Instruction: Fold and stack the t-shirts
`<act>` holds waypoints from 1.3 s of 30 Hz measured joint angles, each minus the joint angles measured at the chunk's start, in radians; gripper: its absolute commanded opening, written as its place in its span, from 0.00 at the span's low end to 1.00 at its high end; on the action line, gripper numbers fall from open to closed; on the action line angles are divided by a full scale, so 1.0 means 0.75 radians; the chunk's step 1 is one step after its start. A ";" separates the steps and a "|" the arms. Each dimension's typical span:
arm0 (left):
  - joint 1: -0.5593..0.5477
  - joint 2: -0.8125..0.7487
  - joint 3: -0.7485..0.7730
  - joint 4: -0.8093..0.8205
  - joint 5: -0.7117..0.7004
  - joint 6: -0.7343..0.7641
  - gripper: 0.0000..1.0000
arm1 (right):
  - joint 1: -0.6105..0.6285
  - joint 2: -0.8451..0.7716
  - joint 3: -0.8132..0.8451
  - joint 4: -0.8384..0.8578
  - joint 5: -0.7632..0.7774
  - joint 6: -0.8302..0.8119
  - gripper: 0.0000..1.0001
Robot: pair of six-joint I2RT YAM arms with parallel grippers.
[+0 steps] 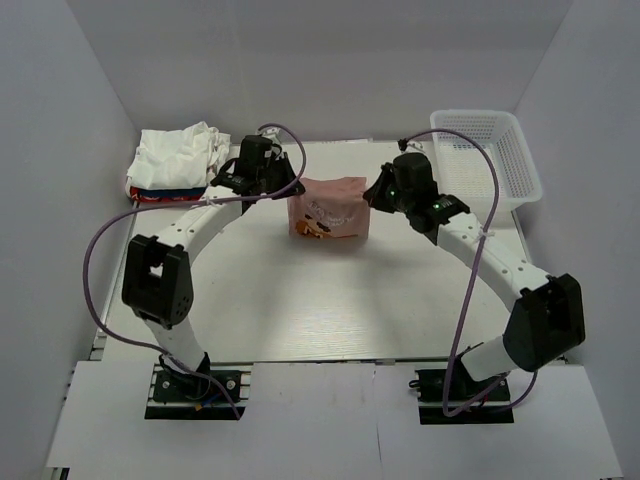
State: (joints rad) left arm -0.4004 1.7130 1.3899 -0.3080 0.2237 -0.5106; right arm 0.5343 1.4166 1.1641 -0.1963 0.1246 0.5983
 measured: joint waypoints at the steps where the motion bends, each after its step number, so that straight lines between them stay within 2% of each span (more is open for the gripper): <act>1: 0.009 0.033 0.033 -0.011 -0.010 0.002 0.00 | -0.015 0.034 0.034 -0.010 0.000 -0.004 0.00; 9: 0.089 0.322 0.310 -0.032 -0.018 0.013 0.00 | -0.128 0.344 0.303 -0.024 -0.050 -0.031 0.00; 16: 0.133 0.730 0.710 -0.012 0.086 0.021 0.00 | -0.207 0.648 0.581 -0.020 -0.094 -0.045 0.00; 18: 0.141 0.820 0.787 -0.006 0.092 0.016 0.00 | -0.229 0.743 0.652 -0.005 -0.108 -0.045 0.06; 19: 0.146 0.856 0.812 -0.006 0.091 0.007 0.06 | -0.241 0.798 0.699 -0.003 -0.121 -0.049 0.12; 20: 0.151 0.890 0.834 -0.008 0.089 -0.001 0.47 | -0.254 0.864 0.747 0.011 -0.145 -0.054 0.47; 21: 0.157 0.922 0.861 -0.008 0.088 -0.003 0.88 | -0.266 0.932 0.803 0.017 -0.167 -0.052 0.68; 22: 0.163 0.947 0.879 -0.001 0.082 -0.014 1.00 | -0.277 0.989 0.849 0.024 -0.182 -0.062 0.90; 25: 0.189 0.978 0.894 0.013 0.083 -0.037 1.00 | -0.311 1.152 0.974 0.040 -0.254 -0.072 0.90; 29: 0.217 0.955 0.876 0.086 0.095 -0.030 1.00 | -0.337 1.191 0.969 0.072 -0.336 -0.081 0.90; 34: 0.216 0.774 0.633 0.170 0.108 0.053 1.00 | -0.338 1.014 0.737 0.209 -0.393 -0.122 0.90; 39: 0.169 0.641 0.485 0.234 0.232 0.127 1.00 | -0.322 0.783 0.481 0.312 -0.525 -0.129 0.90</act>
State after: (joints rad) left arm -0.2737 2.1941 1.7535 -0.1326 0.3981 -0.4156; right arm 0.2924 2.0041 1.5246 0.0380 -0.2691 0.5018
